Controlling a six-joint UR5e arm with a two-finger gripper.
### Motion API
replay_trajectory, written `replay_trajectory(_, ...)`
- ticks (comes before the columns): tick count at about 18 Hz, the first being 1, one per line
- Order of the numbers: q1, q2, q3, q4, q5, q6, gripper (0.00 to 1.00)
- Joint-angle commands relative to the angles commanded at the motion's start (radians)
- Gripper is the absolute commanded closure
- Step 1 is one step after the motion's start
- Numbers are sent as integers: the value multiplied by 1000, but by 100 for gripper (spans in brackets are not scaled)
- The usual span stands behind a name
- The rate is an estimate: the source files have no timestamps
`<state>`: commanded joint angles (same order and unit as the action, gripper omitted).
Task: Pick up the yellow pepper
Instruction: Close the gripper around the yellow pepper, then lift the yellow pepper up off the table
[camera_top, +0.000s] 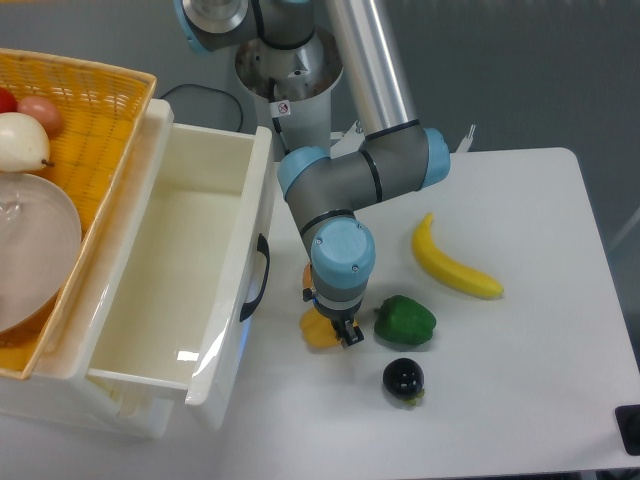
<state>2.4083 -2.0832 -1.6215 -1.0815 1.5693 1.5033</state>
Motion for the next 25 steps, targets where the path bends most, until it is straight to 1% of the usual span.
replay_trajectory(2,2,6,8,-5,-2,2,81)
replay_trajectory(3,5,11,20,-21,-3,3,81)
replay_trajectory(7,32,51,83,-165,-9,14,81)
replay_trajectory(11,70,93,112,-251,-37,41,81)
replay_trajectory(14,97,133,112,-317,-67,72,81)
replay_trajectory(15,103,147,107,-331,-71,87,81)
replay_trajectory(17,101,176,101,-334,-75,95,81)
replay_trajectory(19,94,187,97,-340,-90,95,81)
replay_trajectory(20,94,195,97,-356,-98,95,81)
replay_trajectory(21,100,215,98,-370,-101,95,81)
replay_trajectory(25,115,222,95,-377,-97,95,81)
